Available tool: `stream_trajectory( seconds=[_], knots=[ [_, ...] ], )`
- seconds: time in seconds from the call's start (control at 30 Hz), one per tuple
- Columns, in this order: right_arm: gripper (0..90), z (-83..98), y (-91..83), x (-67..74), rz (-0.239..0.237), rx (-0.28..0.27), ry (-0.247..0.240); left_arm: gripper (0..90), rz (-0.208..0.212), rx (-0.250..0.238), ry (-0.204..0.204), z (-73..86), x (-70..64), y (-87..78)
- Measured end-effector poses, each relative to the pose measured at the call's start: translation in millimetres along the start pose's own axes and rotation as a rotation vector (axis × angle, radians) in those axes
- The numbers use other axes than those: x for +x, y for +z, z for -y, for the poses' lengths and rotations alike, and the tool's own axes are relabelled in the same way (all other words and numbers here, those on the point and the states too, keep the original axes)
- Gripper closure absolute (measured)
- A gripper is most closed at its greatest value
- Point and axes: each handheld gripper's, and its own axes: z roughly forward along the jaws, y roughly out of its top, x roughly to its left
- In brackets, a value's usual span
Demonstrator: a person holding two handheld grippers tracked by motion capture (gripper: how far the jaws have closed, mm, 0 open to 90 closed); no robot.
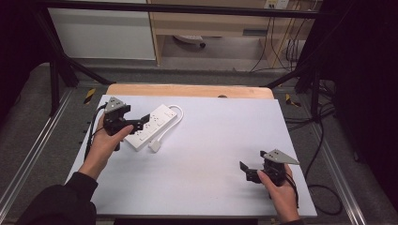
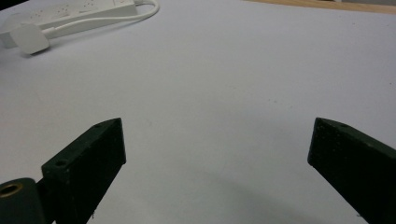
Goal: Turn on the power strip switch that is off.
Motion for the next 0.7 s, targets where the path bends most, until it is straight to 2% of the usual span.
stream_trajectory(
  seconds=[0.23,0.33,0.7],
  knots=[
    [4.6,-0.2,-0.2,0.4,-0.001,-0.001,-0.002,10.3,-0.004,0.006,0.01,0.0,-3.9,8.1],
    [4.6,0.1,-0.4,0.2,0.001,0.0,0.0,10.4,-0.023,0.008,0.028,-1.0,-6.8,11.5],
    [4.6,0.8,-2.2,-1.3,0.011,-0.006,0.012,10.9,-0.002,0.012,0.005,-2.3,-10.3,22.5]
  ],
)
